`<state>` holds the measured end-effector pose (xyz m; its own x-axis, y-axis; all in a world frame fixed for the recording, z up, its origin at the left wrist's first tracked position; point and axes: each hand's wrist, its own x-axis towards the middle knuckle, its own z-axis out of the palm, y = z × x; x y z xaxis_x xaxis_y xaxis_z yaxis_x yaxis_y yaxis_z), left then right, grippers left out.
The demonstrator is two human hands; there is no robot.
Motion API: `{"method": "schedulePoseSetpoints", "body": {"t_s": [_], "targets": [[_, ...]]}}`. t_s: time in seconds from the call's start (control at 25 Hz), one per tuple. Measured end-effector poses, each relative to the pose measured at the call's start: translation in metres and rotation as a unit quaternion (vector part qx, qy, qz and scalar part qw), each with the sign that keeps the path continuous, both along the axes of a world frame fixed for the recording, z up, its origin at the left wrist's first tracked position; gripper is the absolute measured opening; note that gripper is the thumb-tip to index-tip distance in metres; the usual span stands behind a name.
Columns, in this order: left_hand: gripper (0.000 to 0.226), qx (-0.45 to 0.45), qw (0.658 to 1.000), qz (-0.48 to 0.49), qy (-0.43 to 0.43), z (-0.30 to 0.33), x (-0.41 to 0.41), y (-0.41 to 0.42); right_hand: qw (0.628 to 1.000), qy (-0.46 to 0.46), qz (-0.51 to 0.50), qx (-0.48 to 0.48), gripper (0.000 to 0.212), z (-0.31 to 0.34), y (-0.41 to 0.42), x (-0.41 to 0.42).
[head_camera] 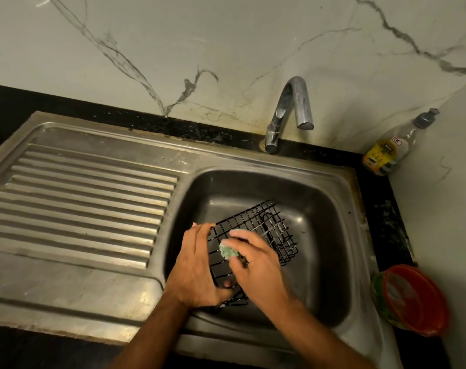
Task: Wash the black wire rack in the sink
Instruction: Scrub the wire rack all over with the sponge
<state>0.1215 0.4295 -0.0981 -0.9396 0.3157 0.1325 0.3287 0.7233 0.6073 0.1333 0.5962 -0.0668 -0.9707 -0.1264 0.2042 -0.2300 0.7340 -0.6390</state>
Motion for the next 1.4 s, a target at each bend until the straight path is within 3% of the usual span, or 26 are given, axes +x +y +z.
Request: {"method": "schedulePoseSetpoints", "body": {"t_s": [0.08, 0.24, 0.28, 0.4, 0.52, 0.64, 0.84, 1.08, 1.16, 1.4], "targets": [[0.117, 0.014, 1.0, 0.005, 0.006, 0.003, 0.0, 0.001, 0.999, -0.012, -0.039, -0.01, 0.021, -0.008, 0.019, -0.02], [0.114, 0.039, 0.999, 0.005, 0.022, 0.007, 0.002, 0.002, 0.967, -0.078, -0.22, -0.104, 0.021, -0.008, 0.051, -0.057], [0.114, 0.039, 0.999, 0.003, 0.021, 0.006, 0.002, 0.002, 0.971, -0.071, -0.205, -0.099, 0.021, -0.005, 0.045, -0.057], [0.117, 0.003, 1.0, 0.008, -0.005, -0.002, 0.001, 0.0, 0.998, -0.037, -0.033, -0.047, 0.018, 0.016, 0.004, -0.03], [0.115, -0.047, 0.999, -0.005, -0.016, -0.011, 0.0, -0.001, 0.997, -0.023, 0.062, -0.04, 0.022, 0.024, -0.014, -0.01], [0.119, -0.041, 0.999, -0.004, -0.015, -0.007, 0.0, 0.0, 0.998, -0.01, 0.06, 0.0, 0.028, 0.007, 0.002, -0.021], [0.12, 0.021, 1.0, 0.005, -0.001, 0.001, -0.001, 0.003, 0.994, -0.063, -0.087, 0.005, 0.017, -0.013, 0.047, -0.059], [0.117, 0.029, 1.0, -0.001, 0.006, -0.002, 0.001, 0.001, 0.999, -0.01, 0.045, 0.012, 0.025, 0.003, 0.02, -0.026], [0.114, 0.041, 0.999, -0.006, 0.017, -0.001, 0.001, 0.0, 0.999, -0.02, 0.009, 0.028, 0.034, -0.007, 0.043, -0.046], [0.114, 0.034, 0.998, -0.01, 0.046, -0.004, 0.005, 0.0, 0.98, -0.066, -0.189, -0.013, 0.022, -0.017, 0.102, -0.095]]}}
